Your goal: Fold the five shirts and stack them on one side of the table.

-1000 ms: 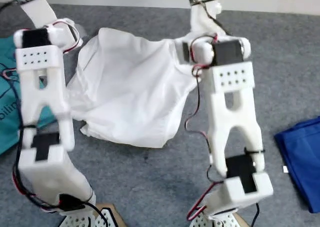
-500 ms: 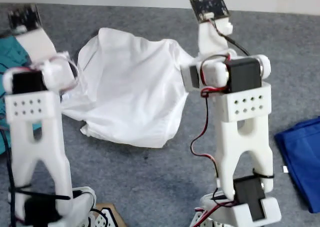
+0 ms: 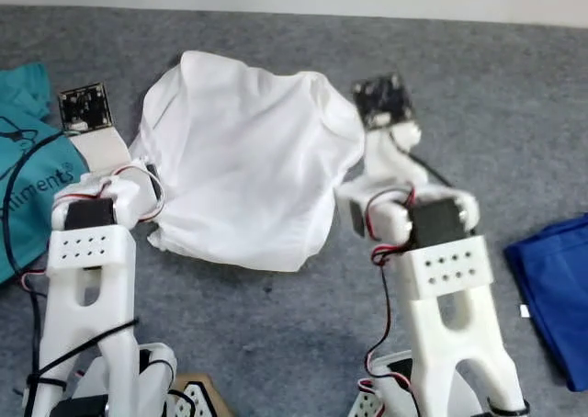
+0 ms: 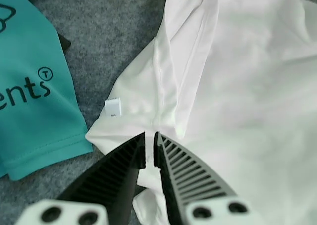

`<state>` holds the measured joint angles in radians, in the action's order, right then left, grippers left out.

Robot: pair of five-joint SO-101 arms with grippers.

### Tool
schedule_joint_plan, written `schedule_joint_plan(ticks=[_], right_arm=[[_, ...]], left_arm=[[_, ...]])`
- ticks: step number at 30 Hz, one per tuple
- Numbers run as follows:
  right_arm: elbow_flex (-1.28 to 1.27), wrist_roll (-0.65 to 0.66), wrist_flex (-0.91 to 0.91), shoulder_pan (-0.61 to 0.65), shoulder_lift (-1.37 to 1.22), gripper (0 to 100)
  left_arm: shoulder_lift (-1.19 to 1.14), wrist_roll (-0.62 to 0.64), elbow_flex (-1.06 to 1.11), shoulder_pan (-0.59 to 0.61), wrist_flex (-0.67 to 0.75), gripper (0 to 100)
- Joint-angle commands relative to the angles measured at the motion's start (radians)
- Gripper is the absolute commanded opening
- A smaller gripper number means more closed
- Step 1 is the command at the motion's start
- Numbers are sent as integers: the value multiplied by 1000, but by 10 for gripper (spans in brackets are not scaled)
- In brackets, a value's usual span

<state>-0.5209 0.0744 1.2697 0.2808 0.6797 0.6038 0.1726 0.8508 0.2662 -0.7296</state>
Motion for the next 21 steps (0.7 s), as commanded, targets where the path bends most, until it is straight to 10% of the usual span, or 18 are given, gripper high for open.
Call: schedule_joint_plan(ticks=[1, 21], right_arm=[[-136, -11, -131, 8, 44, 163], [-351, -2, -332, 8, 45, 163]], left_arm=[[31, -11, 13, 12, 81, 59], [-386, -141, -186, 50, 109, 143]])
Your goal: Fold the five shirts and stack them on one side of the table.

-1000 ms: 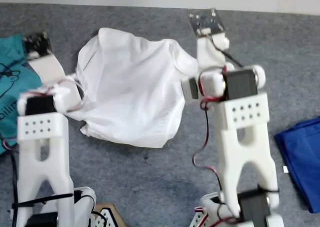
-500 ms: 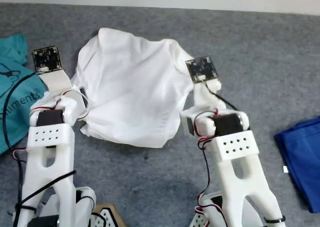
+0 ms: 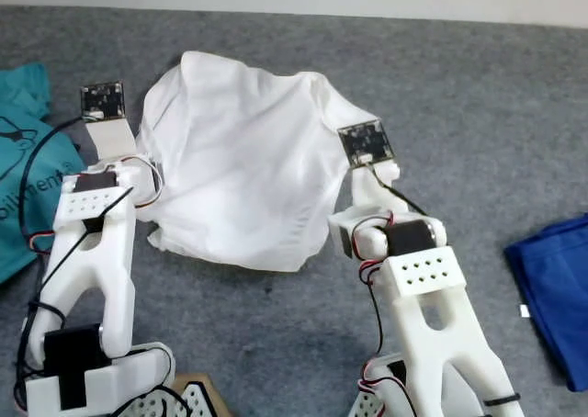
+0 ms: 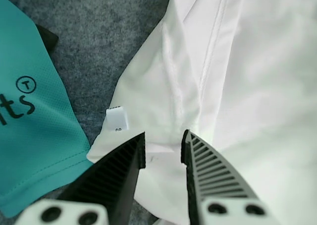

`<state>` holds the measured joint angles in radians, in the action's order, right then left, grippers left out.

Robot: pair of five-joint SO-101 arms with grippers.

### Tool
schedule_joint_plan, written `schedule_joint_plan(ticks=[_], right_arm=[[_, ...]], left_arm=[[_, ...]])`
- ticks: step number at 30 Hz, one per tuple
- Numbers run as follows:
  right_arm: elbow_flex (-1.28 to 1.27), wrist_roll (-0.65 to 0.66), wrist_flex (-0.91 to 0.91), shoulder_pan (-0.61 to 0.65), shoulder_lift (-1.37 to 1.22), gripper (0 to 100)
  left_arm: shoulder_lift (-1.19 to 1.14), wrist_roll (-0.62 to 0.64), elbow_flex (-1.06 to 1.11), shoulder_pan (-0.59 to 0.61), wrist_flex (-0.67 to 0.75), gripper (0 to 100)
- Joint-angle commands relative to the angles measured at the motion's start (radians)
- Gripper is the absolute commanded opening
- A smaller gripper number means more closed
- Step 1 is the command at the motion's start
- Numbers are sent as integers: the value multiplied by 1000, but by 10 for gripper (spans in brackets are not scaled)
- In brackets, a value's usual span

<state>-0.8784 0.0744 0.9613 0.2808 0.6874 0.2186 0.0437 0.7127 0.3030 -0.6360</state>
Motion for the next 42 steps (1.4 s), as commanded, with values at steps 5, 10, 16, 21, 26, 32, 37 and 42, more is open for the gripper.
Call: schedule_joint_plan(ticks=[5, 10, 16, 21, 26, 32, 37, 42], right_arm=[[5, -2, -24, 5, 39, 163], [5, -2, -24, 4, 39, 163], [4, -2, -22, 4, 41, 163], [4, -2, -18, 4, 41, 163], [4, -2, -18, 4, 41, 163], [2, -2, -18, 7, 38, 163], [2, -5, -19, 7, 36, 163], [-36, -9, -61, 5, 36, 163]], left_arm=[[1, -12, -67, 2, 17, 143], [1, -12, -151, -28, -46, 143], [-12, -14, -163, -74, -101, 144], [-81, -40, -142, -79, -100, 144], [-168, -63, -160, -68, -86, 144], [-242, -61, -217, -41, -84, 142], [-285, -61, -242, -41, -83, 139], [-288, -60, -246, -38, -38, 7]])
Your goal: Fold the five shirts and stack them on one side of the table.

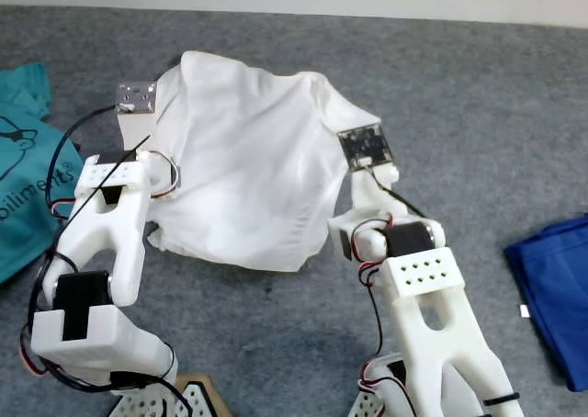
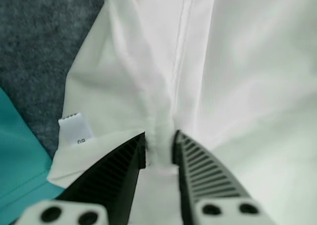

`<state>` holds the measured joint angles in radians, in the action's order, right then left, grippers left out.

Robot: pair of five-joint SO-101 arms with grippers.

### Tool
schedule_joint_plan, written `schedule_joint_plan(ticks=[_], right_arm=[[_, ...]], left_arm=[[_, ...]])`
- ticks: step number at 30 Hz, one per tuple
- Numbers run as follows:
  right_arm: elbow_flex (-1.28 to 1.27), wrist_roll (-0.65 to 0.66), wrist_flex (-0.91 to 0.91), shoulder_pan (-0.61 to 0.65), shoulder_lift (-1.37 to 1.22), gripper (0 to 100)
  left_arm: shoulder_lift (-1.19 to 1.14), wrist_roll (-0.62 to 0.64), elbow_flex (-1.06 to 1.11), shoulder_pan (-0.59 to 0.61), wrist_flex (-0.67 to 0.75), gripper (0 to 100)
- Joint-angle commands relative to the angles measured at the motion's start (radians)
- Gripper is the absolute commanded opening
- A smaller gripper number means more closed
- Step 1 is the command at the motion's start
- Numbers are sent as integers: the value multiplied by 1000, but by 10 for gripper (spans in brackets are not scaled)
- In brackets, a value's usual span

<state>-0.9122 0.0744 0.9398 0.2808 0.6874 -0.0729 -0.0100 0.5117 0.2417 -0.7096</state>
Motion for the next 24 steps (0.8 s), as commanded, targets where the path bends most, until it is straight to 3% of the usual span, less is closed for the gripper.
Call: schedule_joint_plan(ticks=[1, 11, 19, 24], right_arm=[[-8, -9, -45, 5, 36, 163], [-12, -11, -50, 7, 38, 163], [-70, -55, -117, 10, 38, 163], [-77, -55, -116, 65, 38, 163]], left_arm=[[4, -6, -44, 31, 44, 5], [2, 3, -130, 104, 54, 6], [-4, 244, -283, 282, 55, 6], [-5, 331, -272, 394, 161, 6]])
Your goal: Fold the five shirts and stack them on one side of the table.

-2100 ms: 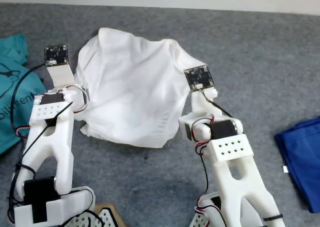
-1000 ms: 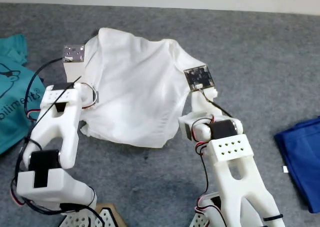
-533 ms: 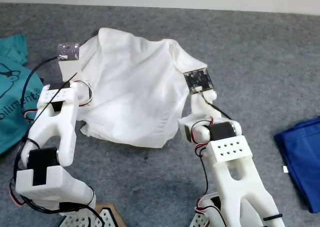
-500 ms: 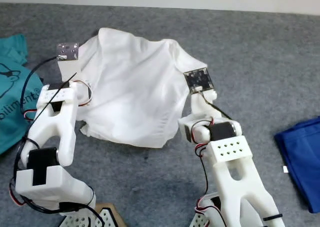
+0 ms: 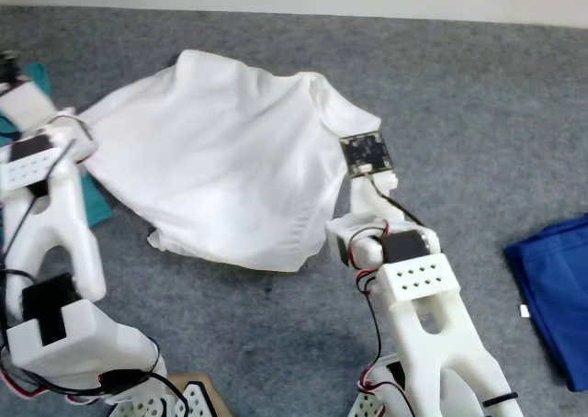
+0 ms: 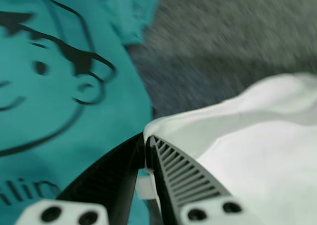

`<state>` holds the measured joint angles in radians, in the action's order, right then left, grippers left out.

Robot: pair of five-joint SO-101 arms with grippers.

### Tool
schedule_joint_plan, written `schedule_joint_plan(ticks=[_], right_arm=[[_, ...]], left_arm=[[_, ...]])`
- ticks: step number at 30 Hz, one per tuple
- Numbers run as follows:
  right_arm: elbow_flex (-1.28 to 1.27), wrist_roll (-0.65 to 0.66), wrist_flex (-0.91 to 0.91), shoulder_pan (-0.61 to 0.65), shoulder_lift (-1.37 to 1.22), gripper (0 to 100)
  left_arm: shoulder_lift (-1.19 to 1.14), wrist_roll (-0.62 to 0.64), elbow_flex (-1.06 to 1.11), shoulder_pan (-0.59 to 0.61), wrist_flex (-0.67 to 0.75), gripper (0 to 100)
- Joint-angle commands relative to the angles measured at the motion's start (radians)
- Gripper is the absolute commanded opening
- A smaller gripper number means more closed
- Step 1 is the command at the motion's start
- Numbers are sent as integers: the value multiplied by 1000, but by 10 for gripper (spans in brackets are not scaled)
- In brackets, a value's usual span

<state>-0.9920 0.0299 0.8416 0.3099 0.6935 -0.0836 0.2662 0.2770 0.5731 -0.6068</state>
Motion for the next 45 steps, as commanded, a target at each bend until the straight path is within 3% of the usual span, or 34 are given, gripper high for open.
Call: schedule_joint_plan(ticks=[1, 8, 17, 30, 34, 42, 45], right_arm=[[-5, -9, -18, 47, 31, 163], [-42, -8, 73, 166, 41, 163], [-73, -15, 21, 311, 30, 163], [-160, -17, -239, 320, 27, 163], [-156, -118, -274, 340, -27, 163], [-120, -120, -292, 367, -171, 159], [-108, -114, -340, 363, -209, 85]], left_arm=[[5, 68, -30, 77, 71, 6], [5, 69, 50, 88, 126, 6], [5, 69, 166, 73, 241, 6], [4, 69, 173, 64, 245, 6], [4, 69, 188, 58, 247, 6], [4, 71, 194, 42, 247, 6], [4, 71, 194, 42, 247, 6]])
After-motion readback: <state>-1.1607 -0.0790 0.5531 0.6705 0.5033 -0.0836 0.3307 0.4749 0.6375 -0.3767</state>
